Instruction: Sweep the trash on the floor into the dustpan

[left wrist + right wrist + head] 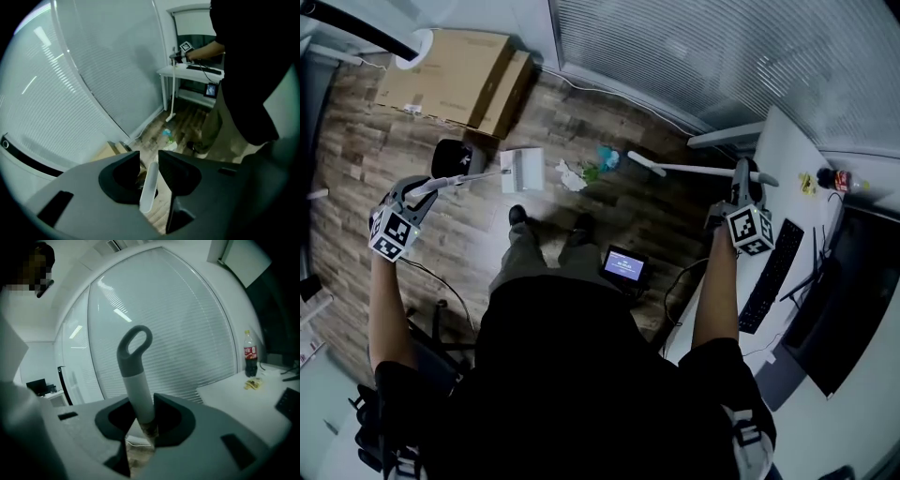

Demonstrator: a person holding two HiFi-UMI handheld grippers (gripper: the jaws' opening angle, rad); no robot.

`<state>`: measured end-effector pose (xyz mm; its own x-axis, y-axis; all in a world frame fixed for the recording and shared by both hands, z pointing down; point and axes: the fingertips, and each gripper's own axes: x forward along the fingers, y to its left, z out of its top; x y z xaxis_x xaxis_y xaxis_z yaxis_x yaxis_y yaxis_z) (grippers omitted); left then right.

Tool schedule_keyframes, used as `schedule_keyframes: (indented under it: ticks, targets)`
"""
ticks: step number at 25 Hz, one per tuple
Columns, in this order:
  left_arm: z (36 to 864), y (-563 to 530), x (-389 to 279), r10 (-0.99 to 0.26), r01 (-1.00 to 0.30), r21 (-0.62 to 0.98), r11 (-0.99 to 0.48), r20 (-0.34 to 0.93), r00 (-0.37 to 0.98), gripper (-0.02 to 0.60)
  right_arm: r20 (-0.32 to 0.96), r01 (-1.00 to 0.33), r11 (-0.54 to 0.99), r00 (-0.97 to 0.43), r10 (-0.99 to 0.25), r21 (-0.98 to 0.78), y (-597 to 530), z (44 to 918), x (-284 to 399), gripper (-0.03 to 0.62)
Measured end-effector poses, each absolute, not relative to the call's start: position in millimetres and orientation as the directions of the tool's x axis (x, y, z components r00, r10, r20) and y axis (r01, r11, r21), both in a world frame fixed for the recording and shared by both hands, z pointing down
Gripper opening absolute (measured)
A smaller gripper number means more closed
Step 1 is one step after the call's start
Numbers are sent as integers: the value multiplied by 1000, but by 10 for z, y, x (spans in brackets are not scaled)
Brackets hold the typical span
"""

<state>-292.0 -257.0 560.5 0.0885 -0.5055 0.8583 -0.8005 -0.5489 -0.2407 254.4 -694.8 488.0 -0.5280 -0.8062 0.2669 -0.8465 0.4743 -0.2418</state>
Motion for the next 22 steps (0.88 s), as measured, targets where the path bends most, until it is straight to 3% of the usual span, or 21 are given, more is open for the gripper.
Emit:
schedule_keyframes:
  ticks: [9,14,22]
  targets:
    - [6314,-2267,-3379,-212,-636,-54,-770,962,175,202,375,-871,473,-486,-789,-134,-6805,5792,2012,93]
    - [6322,-2298,-3329,-226,-594,-23,-804,936,271,207,349,-818,568,-561,-751,-92,-6497,5894,1275,92]
    - [6446,-2175,-3214,-127,-509,68,-858,933,338,203,412,-836,539,-529,-742,-102,-6238,6026,852,94]
